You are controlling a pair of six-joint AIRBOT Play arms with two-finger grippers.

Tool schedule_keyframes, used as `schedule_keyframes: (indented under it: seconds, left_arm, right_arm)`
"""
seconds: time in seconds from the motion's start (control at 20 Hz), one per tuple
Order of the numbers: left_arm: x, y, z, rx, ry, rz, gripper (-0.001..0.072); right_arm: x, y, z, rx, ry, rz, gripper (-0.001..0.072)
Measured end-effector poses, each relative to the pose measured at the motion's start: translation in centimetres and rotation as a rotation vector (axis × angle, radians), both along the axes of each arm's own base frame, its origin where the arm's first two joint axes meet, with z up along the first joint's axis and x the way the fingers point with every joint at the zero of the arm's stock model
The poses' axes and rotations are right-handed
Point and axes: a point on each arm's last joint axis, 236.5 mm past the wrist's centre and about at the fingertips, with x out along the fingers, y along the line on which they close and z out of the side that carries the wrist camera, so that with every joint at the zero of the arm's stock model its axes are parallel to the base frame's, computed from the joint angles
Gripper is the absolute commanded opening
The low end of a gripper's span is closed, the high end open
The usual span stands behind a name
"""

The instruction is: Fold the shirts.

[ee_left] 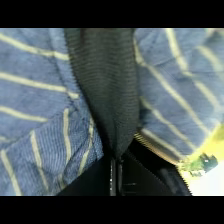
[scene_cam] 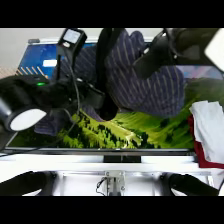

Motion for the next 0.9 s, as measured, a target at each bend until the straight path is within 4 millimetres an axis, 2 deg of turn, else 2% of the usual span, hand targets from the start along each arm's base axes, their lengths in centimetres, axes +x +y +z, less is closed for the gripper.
schedule_keyframes:
  seconds: [0.2, 0.25, 0.3, 0.35, 0.45, 0.6, 0.9]
  left_arm:
    - [2.2, 2.3, 0.1, 0.002, -0.007, 0.074, 0.0063]
    - [2.6, 2.6, 0.3, -0.003, -0.015, 0.084, 0.0171]
    - [3.0, 2.6, 0.6, -0.018, -0.029, 0.087, 0.0415]
    - [3.3, 2.4, 1.2, -0.038, -0.049, 0.086, 0.0506]
    - [3.9, 2.2, 3.1, -0.083, -0.099, 0.086, 0.0514]
    - [4.0, 2.3, 7.2, -0.159, -0.177, 0.082, 0.0519]
    - [1.9, 2.2, 15.7, -0.330, -0.342, 0.033, 0.0515]
  right_arm:
    - [-2.2, 2.0, 1.5, 0.066, -0.010, 0.119, 0.0087]
    - [-2.6, 2.4, 1.8, 0.075, -0.015, 0.144, 0.0087]
    - [-2.9, 2.6, 2.0, 0.083, -0.017, 0.162, 0.0087]
    - [-3.2, 2.9, 2.1, 0.089, -0.018, 0.179, 0.0087]
    - [-3.5, 3.2, 2.3, 0.095, -0.019, 0.202, 0.0087]
    - [-3.8, 3.5, 2.4, 0.099, -0.021, 0.220, 0.0087]
    - [-3.6, 3.8, 3.0, 0.112, -0.047, 0.228, 0.0086]
